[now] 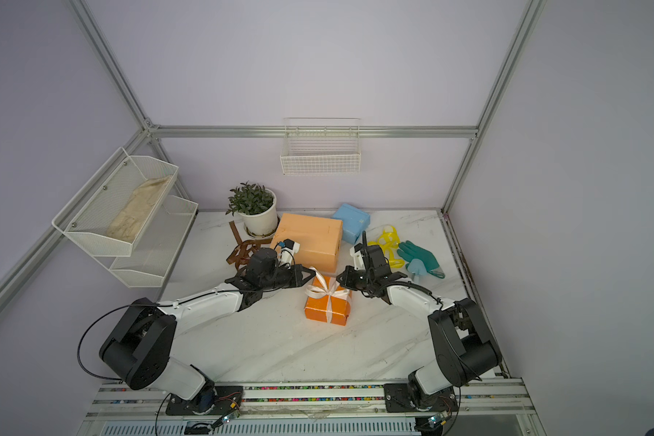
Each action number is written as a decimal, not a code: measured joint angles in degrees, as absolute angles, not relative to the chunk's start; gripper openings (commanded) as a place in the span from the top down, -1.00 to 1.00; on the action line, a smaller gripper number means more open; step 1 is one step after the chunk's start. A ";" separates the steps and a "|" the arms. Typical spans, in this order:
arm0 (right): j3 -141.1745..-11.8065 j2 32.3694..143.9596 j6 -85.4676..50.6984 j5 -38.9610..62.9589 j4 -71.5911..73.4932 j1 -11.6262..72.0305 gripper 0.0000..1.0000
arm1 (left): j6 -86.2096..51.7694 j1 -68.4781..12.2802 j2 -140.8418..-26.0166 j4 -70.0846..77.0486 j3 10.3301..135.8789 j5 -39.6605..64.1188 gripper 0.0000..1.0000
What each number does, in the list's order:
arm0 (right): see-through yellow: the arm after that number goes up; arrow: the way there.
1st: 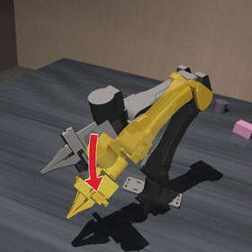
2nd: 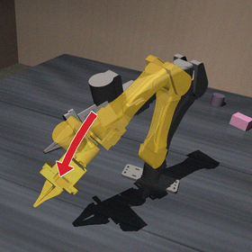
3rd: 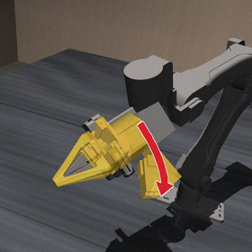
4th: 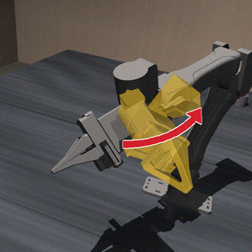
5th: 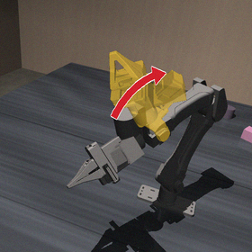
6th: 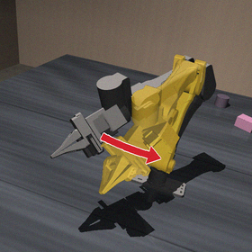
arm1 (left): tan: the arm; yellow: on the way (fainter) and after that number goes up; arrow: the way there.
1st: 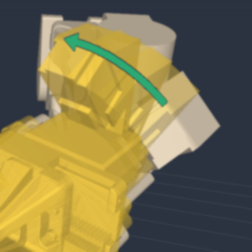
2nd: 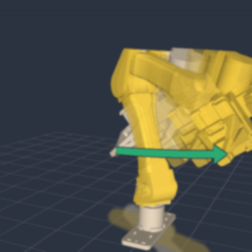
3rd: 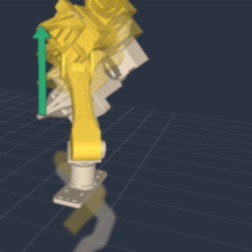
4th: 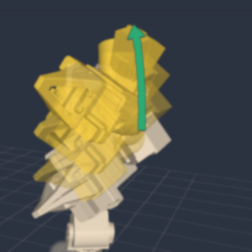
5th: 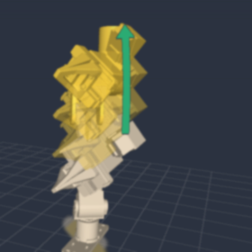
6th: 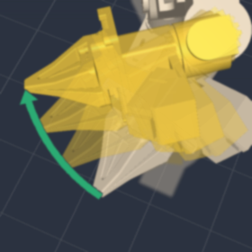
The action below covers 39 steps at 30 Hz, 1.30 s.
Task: Untie the ribbon bows on the gift boxes
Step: Untie the ribbon from the gift box.
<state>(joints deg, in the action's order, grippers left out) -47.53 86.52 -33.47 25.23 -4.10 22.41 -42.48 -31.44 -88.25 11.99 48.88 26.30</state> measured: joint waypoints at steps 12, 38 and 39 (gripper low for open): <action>-47.18 86.54 -34.24 25.54 -3.86 22.41 1.00 | -48.75 -31.24 -98.74 23.29 49.69 34.89 0.29; -45.84 86.52 -34.70 26.48 -2.94 22.41 1.00 | -34.15 -31.24 -101.34 0.38 61.98 22.59 -0.24; -45.78 86.48 -34.70 26.48 -2.94 22.41 1.00 | -33.74 -31.24 -102.50 0.25 62.72 22.90 -0.20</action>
<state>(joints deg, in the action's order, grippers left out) -45.78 86.48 -34.70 26.48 -2.94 22.41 -33.74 -31.24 -102.50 0.25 62.72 22.90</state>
